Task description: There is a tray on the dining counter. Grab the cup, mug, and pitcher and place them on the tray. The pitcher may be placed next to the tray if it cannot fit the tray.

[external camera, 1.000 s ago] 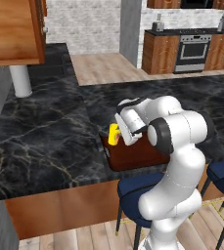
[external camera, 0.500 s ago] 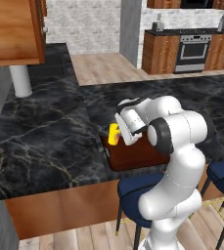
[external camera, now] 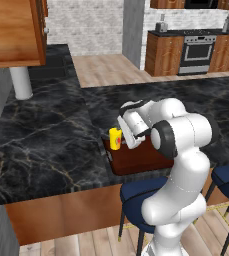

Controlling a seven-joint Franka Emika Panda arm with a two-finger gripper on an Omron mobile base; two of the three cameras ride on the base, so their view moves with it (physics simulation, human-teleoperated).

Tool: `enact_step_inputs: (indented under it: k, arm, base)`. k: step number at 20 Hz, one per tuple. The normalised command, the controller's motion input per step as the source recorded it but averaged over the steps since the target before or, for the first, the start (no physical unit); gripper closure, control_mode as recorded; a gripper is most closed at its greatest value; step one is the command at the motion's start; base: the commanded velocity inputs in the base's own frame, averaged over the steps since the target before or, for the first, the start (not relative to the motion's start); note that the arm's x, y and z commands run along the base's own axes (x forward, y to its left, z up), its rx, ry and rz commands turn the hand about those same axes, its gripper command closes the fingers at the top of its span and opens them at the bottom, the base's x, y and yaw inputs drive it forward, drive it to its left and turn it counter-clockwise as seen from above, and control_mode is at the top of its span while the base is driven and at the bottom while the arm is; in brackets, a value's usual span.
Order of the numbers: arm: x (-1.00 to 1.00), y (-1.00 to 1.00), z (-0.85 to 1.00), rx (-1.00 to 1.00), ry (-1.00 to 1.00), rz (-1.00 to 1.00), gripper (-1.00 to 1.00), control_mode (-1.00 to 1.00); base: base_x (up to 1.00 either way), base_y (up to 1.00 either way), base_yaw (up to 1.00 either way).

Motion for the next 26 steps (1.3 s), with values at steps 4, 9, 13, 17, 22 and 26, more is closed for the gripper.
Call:
enact_step_inputs:
  k: [4, 9, 13, 17, 22, 26]
  arm:
    - [0.0, 0.0, 0.0, 0.0, 0.0, 0.0, -1.0, -1.0]
    - [0.0, 0.0, 0.28, 0.0, 0.0, 0.0, -1.0, -1.0]
    - [-0.09, 0.0, 0.69, 0.0, 0.0, 0.0, -1.0, -1.0]
    - [-0.51, -0.01, 0.76, -0.04, 0.0, 0.0, -1.0, -1.0]
    - [-0.89, -0.23, 0.56, -0.19, -0.01, 0.02, -1.0, -1.0]
    - [-1.0, -0.46, 0.5, -0.33, -0.02, 0.1, -1.0, -1.0]
  base:
    - [0.0, 0.0, 0.0]
    - [0.0, 0.0, 0.0]
    - [0.0, 0.0, 0.0]
    - [0.0, 0.0, 0.0]
    - [0.0, 0.0, 0.0]
    - [0.0, 0.0, 0.0]
